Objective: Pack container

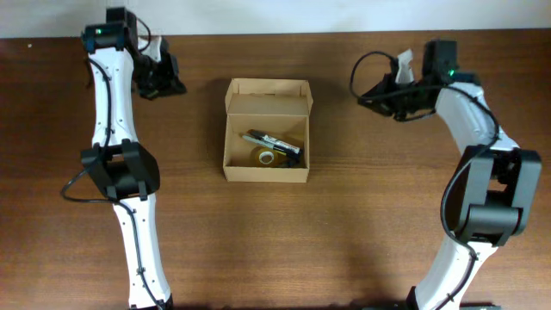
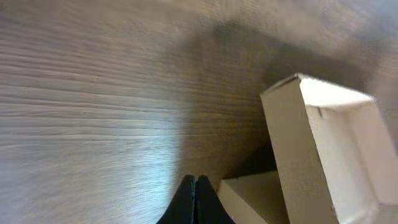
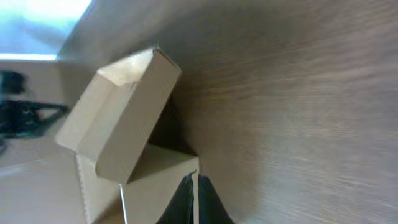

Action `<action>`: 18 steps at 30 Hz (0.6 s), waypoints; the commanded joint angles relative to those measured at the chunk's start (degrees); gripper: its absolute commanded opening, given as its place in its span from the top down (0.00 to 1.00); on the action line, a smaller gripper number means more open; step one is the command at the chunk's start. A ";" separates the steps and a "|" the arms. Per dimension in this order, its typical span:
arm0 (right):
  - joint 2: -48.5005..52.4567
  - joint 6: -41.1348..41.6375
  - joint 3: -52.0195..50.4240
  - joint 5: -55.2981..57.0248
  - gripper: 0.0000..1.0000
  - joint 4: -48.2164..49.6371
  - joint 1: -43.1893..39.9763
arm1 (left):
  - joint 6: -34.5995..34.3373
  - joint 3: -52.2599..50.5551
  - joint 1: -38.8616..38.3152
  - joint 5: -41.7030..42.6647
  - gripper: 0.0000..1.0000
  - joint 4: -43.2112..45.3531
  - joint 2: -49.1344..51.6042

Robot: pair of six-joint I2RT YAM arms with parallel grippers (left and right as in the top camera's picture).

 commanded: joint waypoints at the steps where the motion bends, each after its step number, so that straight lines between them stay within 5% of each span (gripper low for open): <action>1: 0.11 8.48 -5.14 -6.08 0.96 4.55 0.44 | 2.36 0.24 0.59 9.46 0.98 -0.70 2.62; 18: 11.04 16.41 -7.93 -12.26 0.96 23.12 8.48 | 3.41 0.20 -4.17 14.58 0.98 0.96 10.08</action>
